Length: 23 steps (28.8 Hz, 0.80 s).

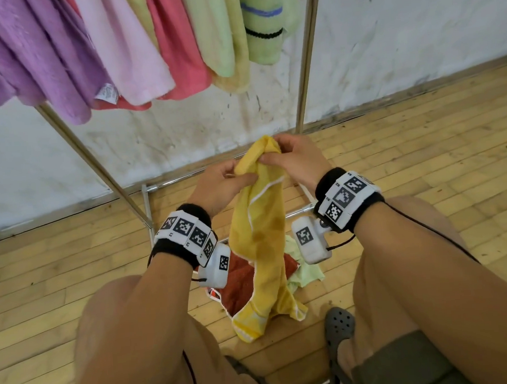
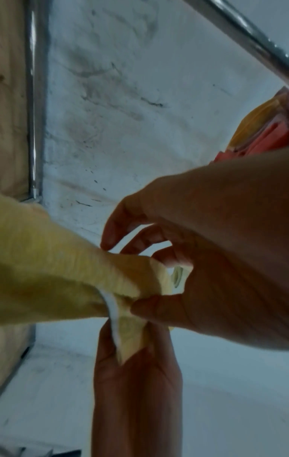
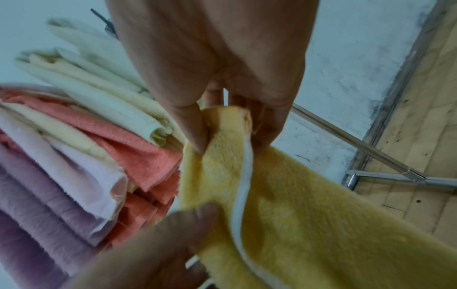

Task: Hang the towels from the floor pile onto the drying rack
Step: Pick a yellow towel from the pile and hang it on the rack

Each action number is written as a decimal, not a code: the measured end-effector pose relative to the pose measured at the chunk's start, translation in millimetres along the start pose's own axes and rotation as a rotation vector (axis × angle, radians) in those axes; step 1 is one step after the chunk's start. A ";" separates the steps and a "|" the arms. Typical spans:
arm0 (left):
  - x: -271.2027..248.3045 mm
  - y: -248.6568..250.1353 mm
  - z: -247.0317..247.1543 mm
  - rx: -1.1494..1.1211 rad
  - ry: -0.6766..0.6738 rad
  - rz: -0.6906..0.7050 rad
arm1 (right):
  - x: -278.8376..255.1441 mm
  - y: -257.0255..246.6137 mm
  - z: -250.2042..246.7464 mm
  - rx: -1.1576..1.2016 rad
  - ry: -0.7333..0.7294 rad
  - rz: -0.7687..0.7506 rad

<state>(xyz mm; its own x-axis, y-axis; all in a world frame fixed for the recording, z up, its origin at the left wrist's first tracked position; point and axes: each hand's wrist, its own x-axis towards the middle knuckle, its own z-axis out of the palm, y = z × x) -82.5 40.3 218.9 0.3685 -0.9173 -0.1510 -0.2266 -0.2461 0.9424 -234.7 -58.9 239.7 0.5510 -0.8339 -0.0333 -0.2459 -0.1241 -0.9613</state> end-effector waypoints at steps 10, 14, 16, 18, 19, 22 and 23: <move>1.1 -5.4 5.5 0.089 0.089 -0.048 | -6.1 -0.7 0.5 -0.109 -0.207 0.026; 6.6 -6.8 6.4 0.089 0.172 -0.053 | -4.0 5.8 3.4 -0.226 -0.121 0.085; 8.7 -8.1 6.4 0.093 0.195 -0.064 | -1.6 11.2 4.1 -0.278 -0.053 0.134; 9.9 -8.3 7.4 0.070 0.199 -0.077 | -1.6 14.3 6.7 -0.262 -0.060 0.103; 10.6 -7.9 8.2 0.045 0.203 -0.089 | -3.1 13.6 8.2 -0.250 -0.060 0.077; 12.2 -4.2 9.9 -0.061 0.227 -0.121 | -4.5 12.9 11.1 -0.266 -0.071 0.021; 12.4 -2.7 10.6 -0.101 0.235 -0.128 | -4.5 13.2 11.6 -0.286 -0.088 0.005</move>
<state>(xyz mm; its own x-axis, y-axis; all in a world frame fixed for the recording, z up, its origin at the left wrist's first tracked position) -86.9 26.3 211.3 0.5897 -0.7803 -0.2085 -0.0779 -0.3119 0.9469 -231.2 -50.5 224.0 0.6130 -0.7867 -0.0736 -0.4565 -0.2766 -0.8456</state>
